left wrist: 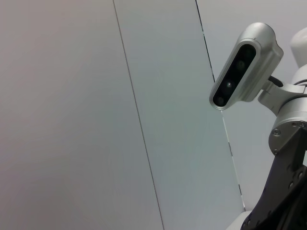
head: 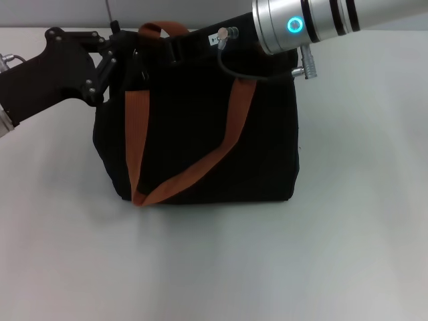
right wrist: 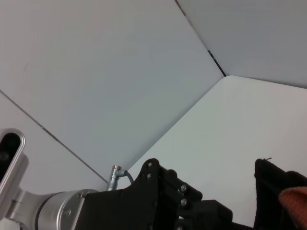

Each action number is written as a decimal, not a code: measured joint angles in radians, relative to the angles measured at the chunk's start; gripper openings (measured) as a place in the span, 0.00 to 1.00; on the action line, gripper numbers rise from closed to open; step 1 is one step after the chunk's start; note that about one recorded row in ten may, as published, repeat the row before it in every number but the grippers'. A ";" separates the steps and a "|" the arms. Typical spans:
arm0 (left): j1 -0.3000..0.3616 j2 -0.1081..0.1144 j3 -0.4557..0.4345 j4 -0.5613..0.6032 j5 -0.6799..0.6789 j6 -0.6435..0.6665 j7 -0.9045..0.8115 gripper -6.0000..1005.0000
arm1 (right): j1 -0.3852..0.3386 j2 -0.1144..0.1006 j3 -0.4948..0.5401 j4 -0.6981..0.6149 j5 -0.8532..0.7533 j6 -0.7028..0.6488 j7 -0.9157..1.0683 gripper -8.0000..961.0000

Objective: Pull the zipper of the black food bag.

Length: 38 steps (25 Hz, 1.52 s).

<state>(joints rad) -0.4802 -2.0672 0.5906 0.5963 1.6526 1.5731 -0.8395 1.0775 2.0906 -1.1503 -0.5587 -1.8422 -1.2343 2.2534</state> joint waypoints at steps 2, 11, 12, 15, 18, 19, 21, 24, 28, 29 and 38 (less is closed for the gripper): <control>0.002 0.000 0.000 0.001 0.000 0.001 0.000 0.04 | 0.000 0.000 0.000 -0.003 0.000 0.000 0.000 0.28; 0.004 0.001 0.000 0.003 -0.001 0.008 -0.001 0.04 | 0.008 -0.001 -0.007 -0.007 0.000 0.001 -0.007 0.23; 0.005 0.001 0.000 0.003 -0.001 0.008 -0.001 0.04 | 0.008 0.000 -0.008 -0.007 0.000 0.001 -0.010 0.22; 0.005 0.001 0.000 0.003 -0.002 0.008 -0.001 0.04 | 0.008 0.000 -0.008 -0.008 -0.004 0.001 -0.013 0.21; 0.005 0.001 -0.001 0.002 -0.002 0.008 -0.001 0.04 | 0.003 0.000 -0.019 -0.014 -0.005 0.000 -0.013 0.19; 0.007 0.001 -0.001 0.001 -0.002 0.008 -0.001 0.04 | 0.000 0.000 -0.026 -0.020 -0.004 0.000 -0.013 0.17; 0.007 0.001 -0.001 0.001 -0.002 0.008 -0.001 0.04 | -0.008 0.000 -0.038 -0.033 -0.002 0.001 -0.013 0.14; 0.012 0.001 -0.002 0.000 -0.002 0.009 -0.001 0.04 | -0.024 0.000 -0.046 -0.057 -0.001 -0.003 -0.014 0.09; 0.018 0.002 -0.002 0.001 -0.002 0.010 -0.001 0.04 | -0.027 -0.001 -0.046 -0.061 -0.002 -0.008 -0.013 0.05; 0.020 0.002 -0.002 0.002 -0.003 0.010 -0.001 0.04 | -0.028 -0.002 -0.046 -0.063 -0.004 -0.011 -0.011 0.04; 0.029 0.003 -0.001 0.005 -0.004 0.017 -0.001 0.04 | -0.045 -0.004 -0.046 -0.093 -0.002 -0.027 -0.003 0.02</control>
<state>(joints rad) -0.4512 -2.0646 0.5893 0.6017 1.6482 1.5900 -0.8406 1.0328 2.0863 -1.1965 -0.6513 -1.8437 -1.2611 2.2503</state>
